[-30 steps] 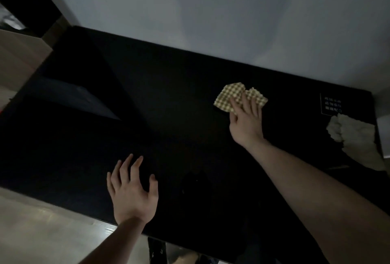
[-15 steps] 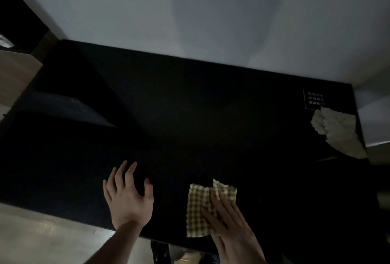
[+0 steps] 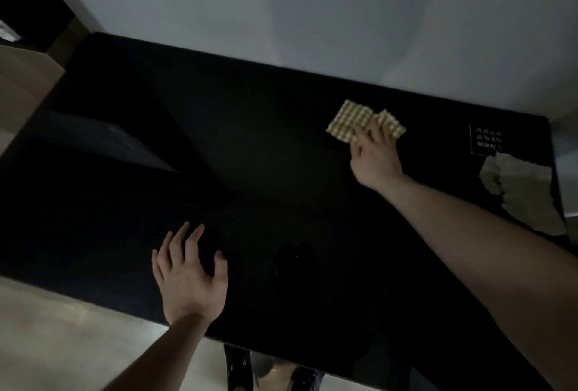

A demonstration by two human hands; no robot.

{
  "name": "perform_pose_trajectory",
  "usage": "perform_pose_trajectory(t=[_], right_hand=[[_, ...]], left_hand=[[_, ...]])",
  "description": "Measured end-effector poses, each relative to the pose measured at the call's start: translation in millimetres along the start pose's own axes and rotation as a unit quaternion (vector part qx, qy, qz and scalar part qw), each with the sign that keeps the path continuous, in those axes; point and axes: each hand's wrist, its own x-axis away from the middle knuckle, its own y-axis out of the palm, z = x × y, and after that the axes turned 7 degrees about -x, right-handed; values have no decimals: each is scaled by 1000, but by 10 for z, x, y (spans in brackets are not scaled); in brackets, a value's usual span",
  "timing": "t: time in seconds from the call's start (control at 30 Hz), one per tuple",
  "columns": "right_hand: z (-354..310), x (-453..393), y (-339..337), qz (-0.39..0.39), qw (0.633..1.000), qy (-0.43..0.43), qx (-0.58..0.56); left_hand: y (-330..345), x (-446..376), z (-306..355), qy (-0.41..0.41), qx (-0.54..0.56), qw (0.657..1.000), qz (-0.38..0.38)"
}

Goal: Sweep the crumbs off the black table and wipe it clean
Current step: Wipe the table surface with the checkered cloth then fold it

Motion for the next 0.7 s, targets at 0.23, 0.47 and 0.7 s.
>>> perform_pose_trajectory(t=[0.23, 0.47, 0.7], right_hand=[[198, -203, -144, 29, 999, 37, 22], [550, 1153, 149, 49, 998, -27, 29], [736, 3143, 537, 36, 994, -84, -64]], left_hand=[[4, 0, -13, 3, 7, 1000, 4], [-37, 5, 7, 1, 11, 1000, -1], [-82, 25, 38, -5, 15, 1000, -6]])
